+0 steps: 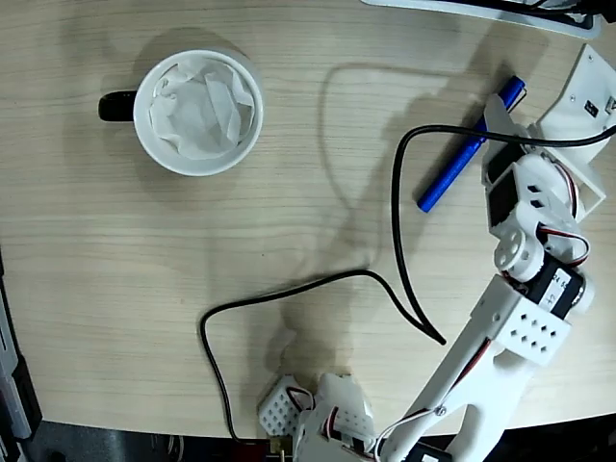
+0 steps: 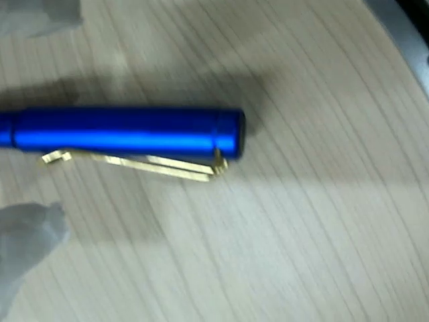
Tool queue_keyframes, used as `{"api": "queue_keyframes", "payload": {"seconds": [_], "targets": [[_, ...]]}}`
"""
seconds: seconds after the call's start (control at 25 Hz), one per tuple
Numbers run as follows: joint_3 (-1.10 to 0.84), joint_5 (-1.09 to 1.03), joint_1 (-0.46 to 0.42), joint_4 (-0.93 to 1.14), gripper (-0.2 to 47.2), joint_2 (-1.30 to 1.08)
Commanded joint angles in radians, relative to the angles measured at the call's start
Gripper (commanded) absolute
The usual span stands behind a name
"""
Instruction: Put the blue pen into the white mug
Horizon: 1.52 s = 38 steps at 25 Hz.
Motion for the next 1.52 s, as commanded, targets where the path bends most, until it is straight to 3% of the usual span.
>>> {"api": "queue_keyframes", "payload": {"seconds": [0.0,0.4,0.52,0.8,1.0,1.28,1.48], "targets": [[0.006,-0.018,0.009,-0.023,21.3,0.015],[0.031,-0.018,0.011,-0.02,19.5,-0.04],[0.086,-0.012,0.012,-0.023,12.4,-0.041],[0.087,-0.011,0.005,-0.055,11.4,-0.063],[0.089,-0.011,-0.003,-0.106,0.1,-0.08],[0.103,-0.008,-0.011,-0.118,0.1,-0.052],[0.183,-0.003,-0.057,-0.118,0.1,0.141]]}}
